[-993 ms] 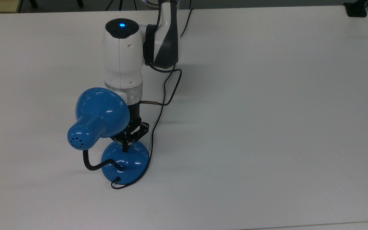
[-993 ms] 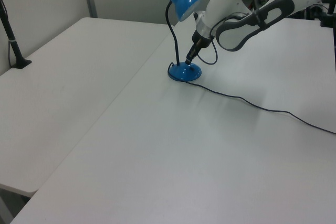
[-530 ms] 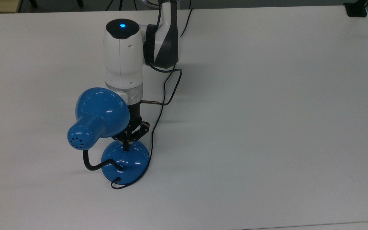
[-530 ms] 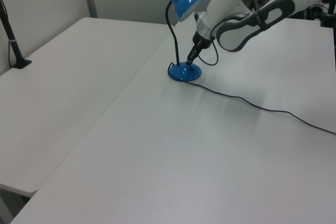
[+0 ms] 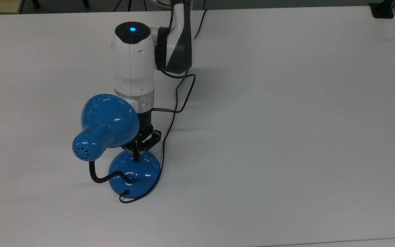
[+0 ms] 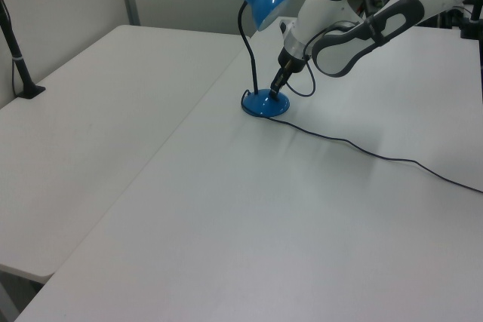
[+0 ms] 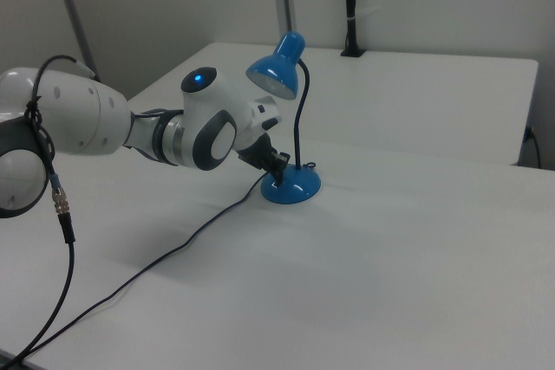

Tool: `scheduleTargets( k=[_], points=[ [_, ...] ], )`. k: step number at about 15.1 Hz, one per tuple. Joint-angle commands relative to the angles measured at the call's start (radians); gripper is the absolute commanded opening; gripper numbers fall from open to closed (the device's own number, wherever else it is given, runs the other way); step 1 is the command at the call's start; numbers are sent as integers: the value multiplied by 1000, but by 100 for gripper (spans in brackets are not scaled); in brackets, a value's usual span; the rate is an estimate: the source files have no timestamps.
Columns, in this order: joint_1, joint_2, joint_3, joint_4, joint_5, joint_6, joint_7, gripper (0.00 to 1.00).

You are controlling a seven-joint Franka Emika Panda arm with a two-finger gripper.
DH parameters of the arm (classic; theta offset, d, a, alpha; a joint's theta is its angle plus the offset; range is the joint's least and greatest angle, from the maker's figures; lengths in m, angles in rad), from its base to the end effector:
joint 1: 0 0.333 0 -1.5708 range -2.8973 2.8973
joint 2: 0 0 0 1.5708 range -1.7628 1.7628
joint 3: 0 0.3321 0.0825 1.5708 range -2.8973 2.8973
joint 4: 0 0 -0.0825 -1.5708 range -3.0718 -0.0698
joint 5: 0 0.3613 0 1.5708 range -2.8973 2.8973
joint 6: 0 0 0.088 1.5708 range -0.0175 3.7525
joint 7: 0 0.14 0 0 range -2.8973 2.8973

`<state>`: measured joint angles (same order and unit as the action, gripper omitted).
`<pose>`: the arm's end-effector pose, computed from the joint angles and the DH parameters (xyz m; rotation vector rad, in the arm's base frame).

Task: Turn on the lamp
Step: 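Press down on the base switch with the gripper tip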

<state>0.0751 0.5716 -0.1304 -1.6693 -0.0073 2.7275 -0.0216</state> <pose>0.7263 -0.0254 0.3282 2.9646 0.0154 0.7382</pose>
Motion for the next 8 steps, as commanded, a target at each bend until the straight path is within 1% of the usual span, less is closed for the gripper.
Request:
scheduleTargets(
  k=[1,8],
  points=[
    [22,-4,-18,-33,7,6,-15,0],
    [20,14,-17,-27,4,17,-15,0]
  ],
)
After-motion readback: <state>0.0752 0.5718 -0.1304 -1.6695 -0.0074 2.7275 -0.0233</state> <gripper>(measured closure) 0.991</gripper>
